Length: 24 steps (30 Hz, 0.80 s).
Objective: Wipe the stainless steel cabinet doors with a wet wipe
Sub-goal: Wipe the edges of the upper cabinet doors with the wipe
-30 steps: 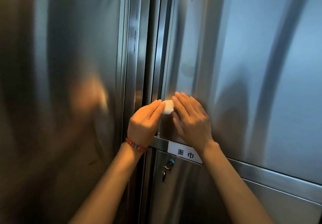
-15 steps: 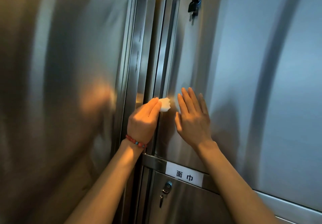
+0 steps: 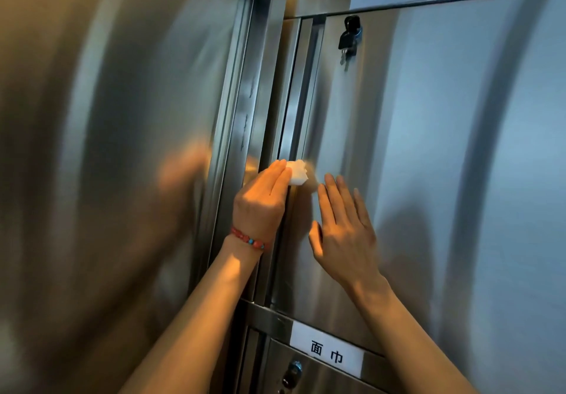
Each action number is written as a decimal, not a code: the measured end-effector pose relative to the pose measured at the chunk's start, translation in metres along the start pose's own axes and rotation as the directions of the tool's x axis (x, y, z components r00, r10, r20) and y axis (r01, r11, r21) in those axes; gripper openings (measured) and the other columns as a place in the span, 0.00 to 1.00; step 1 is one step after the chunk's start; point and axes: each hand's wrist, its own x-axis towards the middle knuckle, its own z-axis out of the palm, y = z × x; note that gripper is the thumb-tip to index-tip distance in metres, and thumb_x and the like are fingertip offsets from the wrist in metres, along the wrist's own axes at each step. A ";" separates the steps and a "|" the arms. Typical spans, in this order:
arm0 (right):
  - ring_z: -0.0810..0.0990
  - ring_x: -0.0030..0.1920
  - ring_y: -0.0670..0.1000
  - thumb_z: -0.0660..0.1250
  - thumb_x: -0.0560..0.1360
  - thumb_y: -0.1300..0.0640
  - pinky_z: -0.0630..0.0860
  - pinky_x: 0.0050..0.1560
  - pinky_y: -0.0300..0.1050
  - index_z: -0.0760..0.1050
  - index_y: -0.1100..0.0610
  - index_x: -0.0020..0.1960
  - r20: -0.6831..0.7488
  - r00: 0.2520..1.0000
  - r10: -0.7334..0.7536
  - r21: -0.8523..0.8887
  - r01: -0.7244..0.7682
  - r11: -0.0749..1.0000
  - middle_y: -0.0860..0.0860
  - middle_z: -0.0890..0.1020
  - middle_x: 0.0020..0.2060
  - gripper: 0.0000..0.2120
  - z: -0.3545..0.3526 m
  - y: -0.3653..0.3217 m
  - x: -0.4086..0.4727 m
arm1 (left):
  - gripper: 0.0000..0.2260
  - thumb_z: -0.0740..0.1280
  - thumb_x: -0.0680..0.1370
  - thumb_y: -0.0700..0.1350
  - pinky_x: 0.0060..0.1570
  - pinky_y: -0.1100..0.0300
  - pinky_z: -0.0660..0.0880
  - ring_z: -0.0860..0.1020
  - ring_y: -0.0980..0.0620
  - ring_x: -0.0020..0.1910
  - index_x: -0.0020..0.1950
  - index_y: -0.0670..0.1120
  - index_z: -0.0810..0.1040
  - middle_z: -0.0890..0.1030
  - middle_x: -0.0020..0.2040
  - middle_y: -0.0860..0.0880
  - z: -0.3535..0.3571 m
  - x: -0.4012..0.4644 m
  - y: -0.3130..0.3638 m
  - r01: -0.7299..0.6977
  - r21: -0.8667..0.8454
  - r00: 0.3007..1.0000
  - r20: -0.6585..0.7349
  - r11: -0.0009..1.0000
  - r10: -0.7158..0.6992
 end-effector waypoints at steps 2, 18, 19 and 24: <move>0.64 0.71 0.59 0.56 0.74 0.55 0.60 0.71 0.55 0.66 0.65 0.70 -0.019 1.000 0.007 0.004 -0.007 1.000 0.61 0.67 0.70 0.26 -0.002 0.002 0.006 | 0.11 0.75 0.67 0.33 0.50 0.56 0.77 0.83 0.45 0.46 0.48 0.36 0.83 0.83 0.48 0.40 0.002 0.006 -0.001 -0.003 0.008 1.000 -0.017 1.000 0.003; 0.64 0.71 0.61 0.61 0.75 0.54 0.59 0.71 0.57 0.69 0.65 0.68 -0.058 0.998 0.026 -0.063 -0.029 0.998 0.62 0.69 0.69 0.25 0.000 0.016 0.036 | 0.08 0.65 0.74 0.37 0.47 0.53 0.80 0.83 0.45 0.48 0.48 0.36 0.83 0.83 0.48 0.40 0.027 0.044 -0.015 -0.108 0.076 0.993 -0.035 0.991 0.111; 0.64 0.71 0.60 0.60 0.75 0.53 0.59 0.71 0.57 0.69 0.65 0.68 -0.053 0.998 0.026 -0.066 -0.029 0.997 0.61 0.68 0.69 0.25 0.000 0.016 0.036 | 0.10 0.63 0.75 0.37 0.47 0.53 0.80 0.82 0.45 0.49 0.48 0.36 0.83 0.83 0.49 0.40 0.029 0.038 -0.015 -0.114 0.084 0.993 -0.013 0.990 0.116; 0.64 0.71 0.60 0.58 0.76 0.53 0.59 0.71 0.57 0.69 0.65 0.68 -0.051 0.998 0.033 -0.079 -0.037 0.996 0.61 0.68 0.69 0.24 -0.001 0.014 0.036 | 0.13 0.59 0.75 0.37 0.48 0.54 0.78 0.82 0.46 0.49 0.49 0.36 0.83 0.83 0.49 0.40 0.034 0.020 -0.013 -0.071 0.114 0.997 0.031 0.991 0.068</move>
